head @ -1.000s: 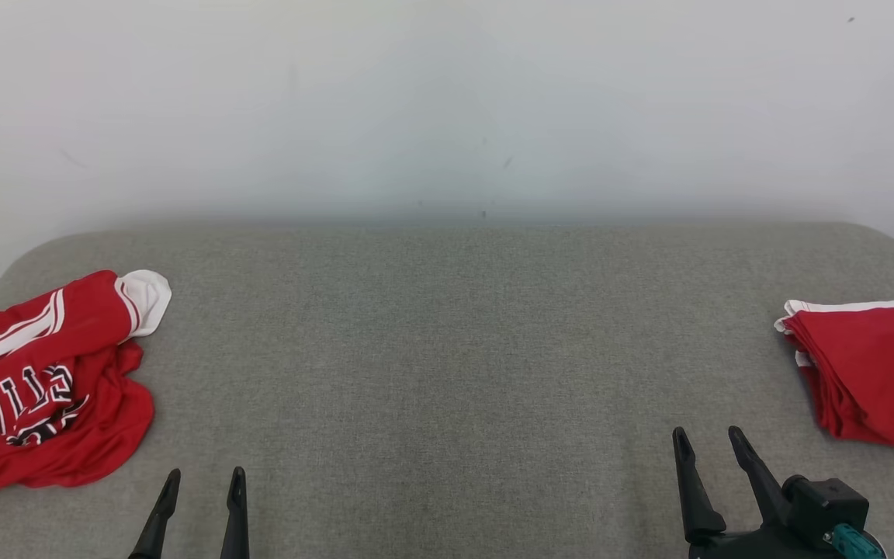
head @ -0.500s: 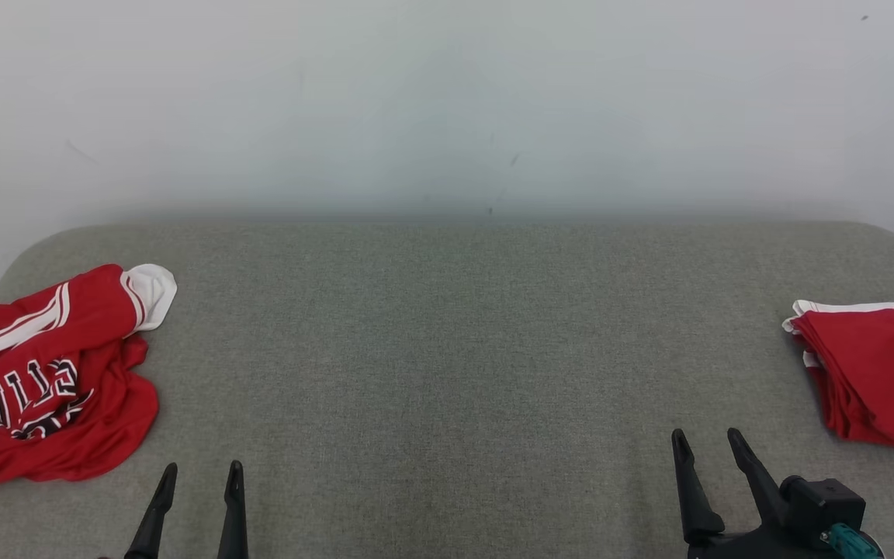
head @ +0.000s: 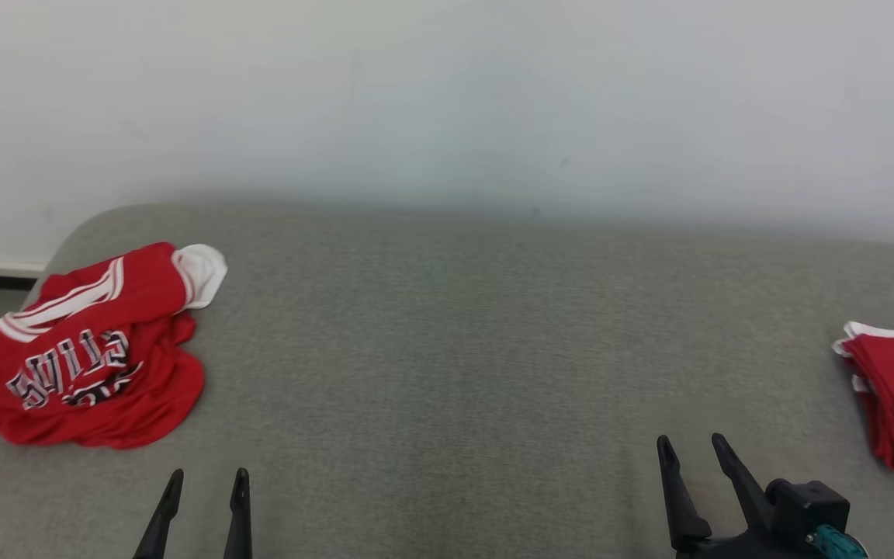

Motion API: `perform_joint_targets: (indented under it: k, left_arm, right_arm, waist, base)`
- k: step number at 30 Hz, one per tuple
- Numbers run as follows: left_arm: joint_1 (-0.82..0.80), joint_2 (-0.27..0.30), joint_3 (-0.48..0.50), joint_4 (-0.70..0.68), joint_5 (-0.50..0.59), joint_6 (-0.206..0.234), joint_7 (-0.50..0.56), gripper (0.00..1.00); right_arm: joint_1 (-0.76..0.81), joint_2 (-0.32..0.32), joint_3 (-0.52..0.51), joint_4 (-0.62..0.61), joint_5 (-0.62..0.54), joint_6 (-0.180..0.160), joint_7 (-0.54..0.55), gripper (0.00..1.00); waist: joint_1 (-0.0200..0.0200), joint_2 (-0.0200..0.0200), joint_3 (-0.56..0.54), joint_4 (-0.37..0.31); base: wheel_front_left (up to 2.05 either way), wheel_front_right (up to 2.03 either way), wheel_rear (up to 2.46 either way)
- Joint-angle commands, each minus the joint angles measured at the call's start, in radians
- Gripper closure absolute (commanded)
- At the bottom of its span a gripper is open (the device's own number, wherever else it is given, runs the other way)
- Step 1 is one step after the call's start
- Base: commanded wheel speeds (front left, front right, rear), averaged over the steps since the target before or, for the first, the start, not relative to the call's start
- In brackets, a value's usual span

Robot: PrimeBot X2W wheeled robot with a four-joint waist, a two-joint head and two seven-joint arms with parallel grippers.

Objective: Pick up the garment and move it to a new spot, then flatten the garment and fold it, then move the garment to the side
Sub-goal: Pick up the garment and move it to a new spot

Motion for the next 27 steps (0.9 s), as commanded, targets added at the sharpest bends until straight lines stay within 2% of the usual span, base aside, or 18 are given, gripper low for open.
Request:
perform_joint_targets:
  k: [1,15,27]
  left_arm:
    - [0.008,0.002,0.003,-0.002,0.001,-0.001,-0.004,0.0]
    - [0.054,0.016,0.037,-0.021,0.019,0.004,-0.004,0.0]
    - [0.116,-0.02,0.101,-0.112,0.003,0.043,-0.004,0.0]
  right_arm:
    - [0.003,0.001,0.0,0.001,0.01,-0.002,-0.004,0.0]
    - [0.019,0.001,0.034,0.031,0.045,-0.002,-0.023,0.0]
    - [-0.088,0.0,0.134,0.065,0.034,-0.002,-0.002,0.0]
  waist:
    - [0.0,0.0,-0.007,0.066]
    - [0.0,0.0,-0.046,0.358]
    - [0.0,0.0,0.017,0.418]
  base:
    - [0.0,0.0,0.0]
    - [0.0,0.0,0.0]
    - [0.0,0.0,0.0]
